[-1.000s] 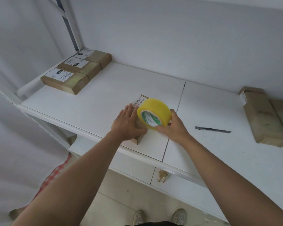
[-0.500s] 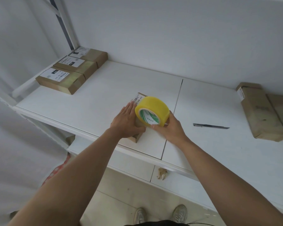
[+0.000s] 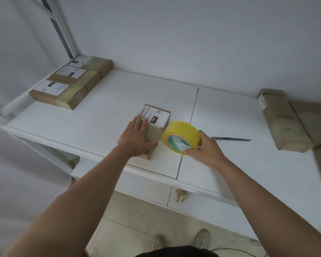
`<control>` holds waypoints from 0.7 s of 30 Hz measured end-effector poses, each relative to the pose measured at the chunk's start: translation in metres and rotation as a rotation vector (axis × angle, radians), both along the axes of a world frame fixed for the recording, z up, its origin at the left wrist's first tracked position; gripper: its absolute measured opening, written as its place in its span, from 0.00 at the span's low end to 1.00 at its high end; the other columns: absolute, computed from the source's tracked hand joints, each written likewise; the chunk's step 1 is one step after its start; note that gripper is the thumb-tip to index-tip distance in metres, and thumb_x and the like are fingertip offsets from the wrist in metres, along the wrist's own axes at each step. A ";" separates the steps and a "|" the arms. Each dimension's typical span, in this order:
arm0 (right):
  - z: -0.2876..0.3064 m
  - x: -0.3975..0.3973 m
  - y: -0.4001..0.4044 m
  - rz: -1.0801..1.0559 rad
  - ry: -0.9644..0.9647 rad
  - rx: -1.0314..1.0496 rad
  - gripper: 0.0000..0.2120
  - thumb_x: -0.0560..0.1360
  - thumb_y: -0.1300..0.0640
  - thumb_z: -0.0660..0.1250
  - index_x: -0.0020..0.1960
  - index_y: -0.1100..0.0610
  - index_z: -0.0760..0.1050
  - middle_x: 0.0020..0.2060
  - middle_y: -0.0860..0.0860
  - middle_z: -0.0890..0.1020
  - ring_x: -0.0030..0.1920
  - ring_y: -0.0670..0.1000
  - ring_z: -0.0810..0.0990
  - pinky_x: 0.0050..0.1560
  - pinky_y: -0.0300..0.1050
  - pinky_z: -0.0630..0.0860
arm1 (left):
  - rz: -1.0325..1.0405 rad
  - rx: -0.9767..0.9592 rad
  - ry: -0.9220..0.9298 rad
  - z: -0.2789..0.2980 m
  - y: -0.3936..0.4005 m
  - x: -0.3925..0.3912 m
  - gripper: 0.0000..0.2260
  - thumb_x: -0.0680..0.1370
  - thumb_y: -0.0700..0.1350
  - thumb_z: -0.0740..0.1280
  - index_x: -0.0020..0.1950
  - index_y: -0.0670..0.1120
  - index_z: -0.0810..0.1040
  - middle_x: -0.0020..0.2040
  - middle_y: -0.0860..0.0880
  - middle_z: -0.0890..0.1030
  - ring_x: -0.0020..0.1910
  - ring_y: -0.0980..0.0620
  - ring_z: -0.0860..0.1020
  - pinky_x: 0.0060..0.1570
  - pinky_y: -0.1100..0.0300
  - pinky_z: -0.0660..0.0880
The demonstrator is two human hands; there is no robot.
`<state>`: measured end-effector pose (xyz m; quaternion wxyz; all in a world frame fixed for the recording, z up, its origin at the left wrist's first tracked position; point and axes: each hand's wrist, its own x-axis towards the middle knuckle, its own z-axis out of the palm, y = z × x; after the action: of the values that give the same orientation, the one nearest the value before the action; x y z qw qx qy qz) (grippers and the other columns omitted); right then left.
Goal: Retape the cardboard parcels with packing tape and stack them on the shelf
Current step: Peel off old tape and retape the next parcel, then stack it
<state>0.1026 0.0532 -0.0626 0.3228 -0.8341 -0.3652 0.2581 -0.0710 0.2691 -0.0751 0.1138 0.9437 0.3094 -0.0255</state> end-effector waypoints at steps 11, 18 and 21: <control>0.056 -0.002 0.013 0.053 -0.151 0.041 0.20 0.65 0.48 0.78 0.50 0.49 0.71 0.41 0.53 0.81 0.42 0.54 0.81 0.44 0.56 0.80 | 0.023 -0.046 -0.038 -0.001 0.001 -0.001 0.51 0.74 0.69 0.61 0.81 0.42 0.37 0.82 0.47 0.40 0.80 0.53 0.39 0.79 0.55 0.41; 0.058 0.001 0.010 0.045 -0.135 -0.006 0.19 0.66 0.49 0.78 0.49 0.47 0.71 0.43 0.50 0.81 0.44 0.53 0.81 0.46 0.55 0.81 | 0.012 -0.032 -0.017 0.001 -0.001 -0.002 0.48 0.76 0.68 0.60 0.81 0.42 0.38 0.82 0.46 0.40 0.80 0.52 0.39 0.78 0.55 0.39; 0.050 0.001 0.006 0.031 -0.111 -0.021 0.19 0.66 0.48 0.78 0.50 0.47 0.71 0.43 0.50 0.82 0.44 0.53 0.82 0.47 0.56 0.81 | 0.000 -0.009 0.005 0.002 -0.002 -0.002 0.46 0.77 0.68 0.58 0.81 0.42 0.38 0.82 0.46 0.39 0.80 0.51 0.38 0.78 0.55 0.39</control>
<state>0.1038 0.0591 -0.0127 0.2893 -0.8447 -0.3926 0.2203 -0.0725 0.2674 -0.0732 0.1173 0.9431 0.3098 -0.0292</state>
